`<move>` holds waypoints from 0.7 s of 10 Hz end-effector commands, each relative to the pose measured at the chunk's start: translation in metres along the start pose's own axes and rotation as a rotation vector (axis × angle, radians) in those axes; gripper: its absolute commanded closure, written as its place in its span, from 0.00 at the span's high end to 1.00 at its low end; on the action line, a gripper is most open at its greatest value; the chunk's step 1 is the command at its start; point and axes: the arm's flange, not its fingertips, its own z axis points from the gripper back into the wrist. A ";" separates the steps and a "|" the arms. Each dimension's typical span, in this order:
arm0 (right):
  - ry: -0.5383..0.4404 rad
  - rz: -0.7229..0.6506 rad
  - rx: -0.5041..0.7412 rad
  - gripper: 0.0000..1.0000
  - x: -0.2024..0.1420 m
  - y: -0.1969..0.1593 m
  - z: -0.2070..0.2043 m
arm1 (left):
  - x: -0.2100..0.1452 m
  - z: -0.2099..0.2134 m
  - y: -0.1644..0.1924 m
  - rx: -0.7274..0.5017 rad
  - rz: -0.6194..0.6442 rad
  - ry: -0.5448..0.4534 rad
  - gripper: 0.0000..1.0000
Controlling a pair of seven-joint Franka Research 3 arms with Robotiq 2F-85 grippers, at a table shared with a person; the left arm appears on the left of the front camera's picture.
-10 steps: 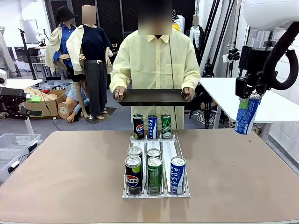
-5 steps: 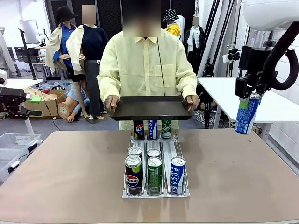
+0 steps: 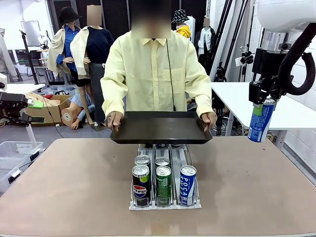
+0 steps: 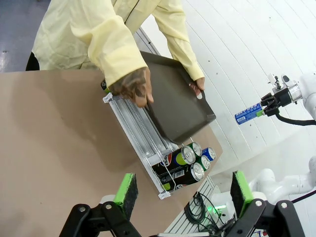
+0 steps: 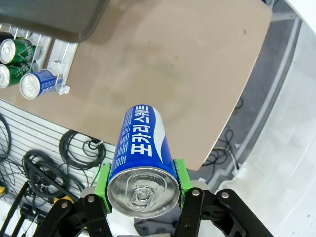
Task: Retrieve and hand over the desired beverage to the person.
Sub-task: Place the picked can on the Handle tray extended by the person.
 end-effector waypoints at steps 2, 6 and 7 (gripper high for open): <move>-0.007 -0.017 -0.003 0.09 0.002 0.000 0.004 | 0.000 0.002 -0.001 -0.014 0.001 -0.008 1.00; -0.007 -0.017 -0.003 0.09 0.002 0.000 0.004 | 0.000 0.002 -0.001 -0.014 0.001 -0.008 1.00; 0.000 0.000 0.000 0.09 0.000 0.000 0.000 | 0.000 0.002 -0.001 -0.014 0.001 -0.008 1.00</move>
